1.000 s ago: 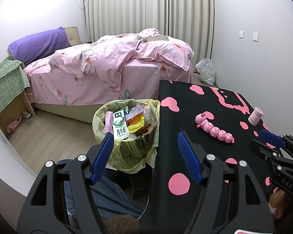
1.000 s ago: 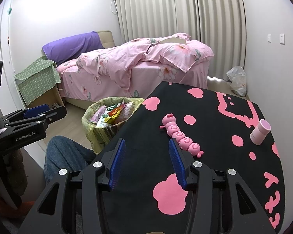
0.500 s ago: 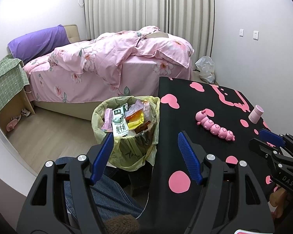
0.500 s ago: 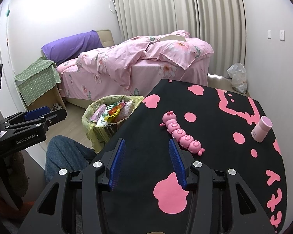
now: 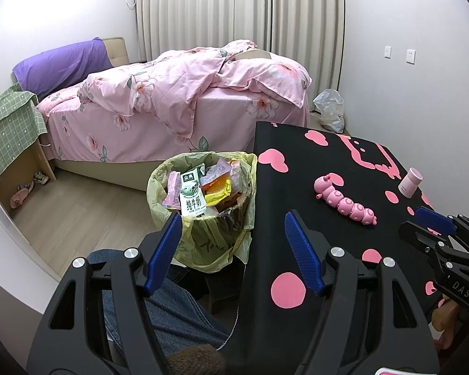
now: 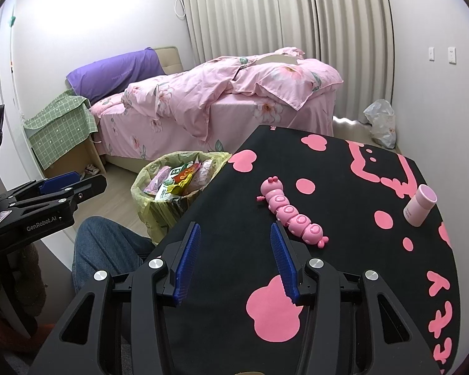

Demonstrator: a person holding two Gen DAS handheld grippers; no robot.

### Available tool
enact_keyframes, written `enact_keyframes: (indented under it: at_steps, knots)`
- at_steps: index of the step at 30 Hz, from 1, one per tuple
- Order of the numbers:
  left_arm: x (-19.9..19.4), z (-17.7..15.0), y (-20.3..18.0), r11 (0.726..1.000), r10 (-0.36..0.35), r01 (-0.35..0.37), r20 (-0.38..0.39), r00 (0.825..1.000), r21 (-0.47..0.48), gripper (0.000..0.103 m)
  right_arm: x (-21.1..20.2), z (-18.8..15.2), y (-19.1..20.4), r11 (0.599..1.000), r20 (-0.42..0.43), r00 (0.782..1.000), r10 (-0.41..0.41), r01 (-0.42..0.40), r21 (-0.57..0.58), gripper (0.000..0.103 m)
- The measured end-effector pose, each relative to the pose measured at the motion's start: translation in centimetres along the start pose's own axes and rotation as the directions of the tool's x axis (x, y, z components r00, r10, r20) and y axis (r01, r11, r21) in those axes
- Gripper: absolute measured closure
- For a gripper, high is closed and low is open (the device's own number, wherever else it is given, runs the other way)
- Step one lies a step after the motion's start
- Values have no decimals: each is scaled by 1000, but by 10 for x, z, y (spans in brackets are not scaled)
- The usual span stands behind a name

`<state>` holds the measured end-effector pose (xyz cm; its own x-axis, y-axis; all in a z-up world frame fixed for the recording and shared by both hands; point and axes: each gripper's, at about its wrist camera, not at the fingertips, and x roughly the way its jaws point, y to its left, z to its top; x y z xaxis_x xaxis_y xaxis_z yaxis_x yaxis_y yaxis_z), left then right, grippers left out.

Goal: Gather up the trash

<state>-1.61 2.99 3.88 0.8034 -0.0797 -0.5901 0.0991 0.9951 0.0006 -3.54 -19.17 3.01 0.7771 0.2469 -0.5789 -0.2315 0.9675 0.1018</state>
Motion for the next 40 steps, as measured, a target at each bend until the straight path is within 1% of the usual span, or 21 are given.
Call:
enact_keyframes:
  at_steps: [20,27,31,34,36,37,38,39,40]
  knots:
    - [1,-3,0,1000,-2,2,-6,1000,3,38,-1,-1,2,1000,3,1000,-1,1,-2,58]
    - [2,-2,-3,1000,-17,18,-11,1000,18,38,-1,-2,3,1000,1,1000,-1,1,-2,58]
    - [1,-2,-7,999,-20,20,-4,1000,33,38,1,-6,6,1000,-16,1000,0,0,-7,58]
    - [10,1,-8,998,-53,54,-45,998,22,38,3,-9,2,1000,-37,999,22,-21,7,58]
    - [27,4,-13,995,-98,100,-95,991,16,38,5,-3,-13,999,-41,999,28,-27,27,58]
    - [37,6,-19,992,-116,120,-117,986,24,38,7,-1,-22,999,-40,999,26,-24,32,56]
    - [46,7,-25,990,-130,135,-134,982,30,38,14,0,-40,1000,-44,999,-2,3,22,49]
    - [56,8,-32,988,-146,152,-151,978,32,35,21,2,-48,1000,-50,999,-8,8,10,36]
    - [73,8,-42,984,-171,178,-175,970,26,33,29,1,-58,1000,-60,998,-6,6,-8,36]
